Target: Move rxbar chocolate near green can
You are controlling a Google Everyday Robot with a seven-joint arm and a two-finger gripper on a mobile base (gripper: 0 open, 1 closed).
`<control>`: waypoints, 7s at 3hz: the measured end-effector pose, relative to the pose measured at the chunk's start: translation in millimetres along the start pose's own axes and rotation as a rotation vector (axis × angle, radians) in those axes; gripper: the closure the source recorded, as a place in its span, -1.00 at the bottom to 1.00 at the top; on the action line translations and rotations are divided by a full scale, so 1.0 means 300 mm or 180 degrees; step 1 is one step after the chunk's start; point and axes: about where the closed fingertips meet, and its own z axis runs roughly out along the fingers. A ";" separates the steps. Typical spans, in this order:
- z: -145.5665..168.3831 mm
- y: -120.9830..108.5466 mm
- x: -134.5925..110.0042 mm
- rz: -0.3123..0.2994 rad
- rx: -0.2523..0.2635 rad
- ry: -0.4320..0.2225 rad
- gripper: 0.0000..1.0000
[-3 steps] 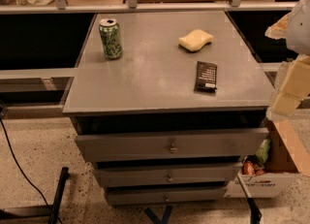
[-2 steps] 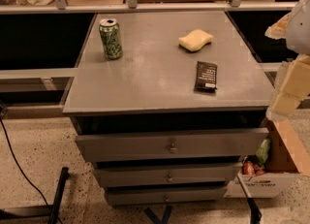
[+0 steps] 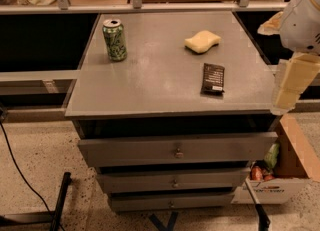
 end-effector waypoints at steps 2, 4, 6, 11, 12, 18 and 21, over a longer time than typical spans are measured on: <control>0.130 -0.122 -0.016 -0.1078 -0.0174 0.0202 -1.00; 0.131 -0.130 -0.020 -0.1249 -0.0149 0.0197 -1.00; 0.161 -0.147 -0.058 -0.1933 -0.0126 0.0317 -1.00; 0.300 -0.325 -0.092 -0.3635 -0.0421 0.0417 -1.00; 0.323 -0.358 -0.077 -0.3704 -0.0432 0.0406 -1.00; 0.596 -0.328 -0.082 -0.3897 -0.0805 0.0147 -0.67; 0.634 -0.307 -0.081 -0.3973 -0.0915 0.0163 -0.54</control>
Offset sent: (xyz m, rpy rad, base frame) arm 0.0697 0.0068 -0.0417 -0.2664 0.0442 0.5683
